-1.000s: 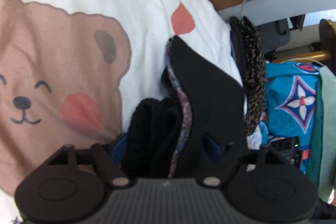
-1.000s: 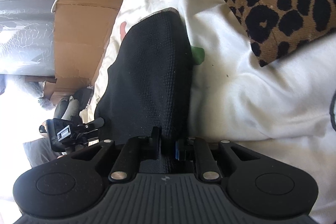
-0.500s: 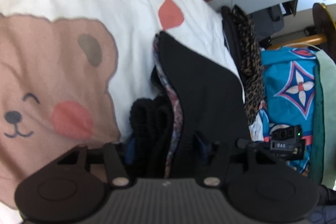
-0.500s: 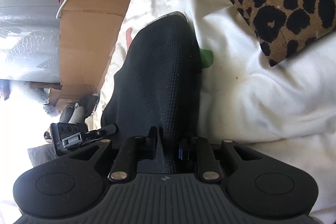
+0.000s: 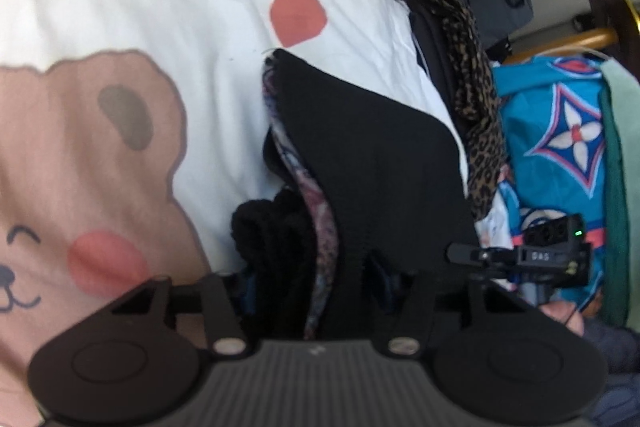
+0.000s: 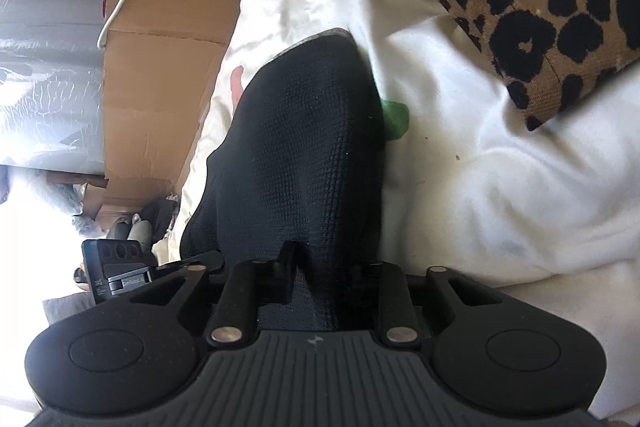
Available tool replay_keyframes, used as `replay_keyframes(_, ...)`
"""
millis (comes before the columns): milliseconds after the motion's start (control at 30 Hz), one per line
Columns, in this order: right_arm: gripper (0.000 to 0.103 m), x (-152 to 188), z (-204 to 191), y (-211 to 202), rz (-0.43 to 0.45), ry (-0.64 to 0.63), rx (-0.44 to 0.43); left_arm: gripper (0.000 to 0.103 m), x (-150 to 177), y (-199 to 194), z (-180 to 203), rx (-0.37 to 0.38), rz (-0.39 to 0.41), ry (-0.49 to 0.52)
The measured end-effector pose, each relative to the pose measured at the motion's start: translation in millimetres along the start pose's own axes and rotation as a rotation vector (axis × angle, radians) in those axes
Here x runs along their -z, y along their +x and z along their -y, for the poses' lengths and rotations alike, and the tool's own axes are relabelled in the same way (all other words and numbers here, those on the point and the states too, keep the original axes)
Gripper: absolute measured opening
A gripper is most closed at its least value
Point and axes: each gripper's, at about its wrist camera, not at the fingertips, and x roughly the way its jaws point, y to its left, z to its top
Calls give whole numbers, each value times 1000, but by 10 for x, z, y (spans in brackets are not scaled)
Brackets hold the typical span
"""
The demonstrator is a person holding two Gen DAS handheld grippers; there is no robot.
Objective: Fold clothes
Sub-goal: 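Carry the held shorts with both tools toward the leopard-print cloth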
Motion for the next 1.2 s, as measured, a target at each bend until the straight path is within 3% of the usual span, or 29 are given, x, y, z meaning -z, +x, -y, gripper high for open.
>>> replay_keyframes(200, 10, 43, -184, -48, 25, -71, 36, 38, 46, -63, 151, -45, 20, 45)
replay_keyframes(633, 10, 140, -436, -137, 37, -126, 63, 35, 255, -285, 585, -174, 106, 94)
replay_keyframes(1200, 10, 229, -1028, -336, 14, -276, 80, 34, 477, -827, 1148, -313, 188, 23)
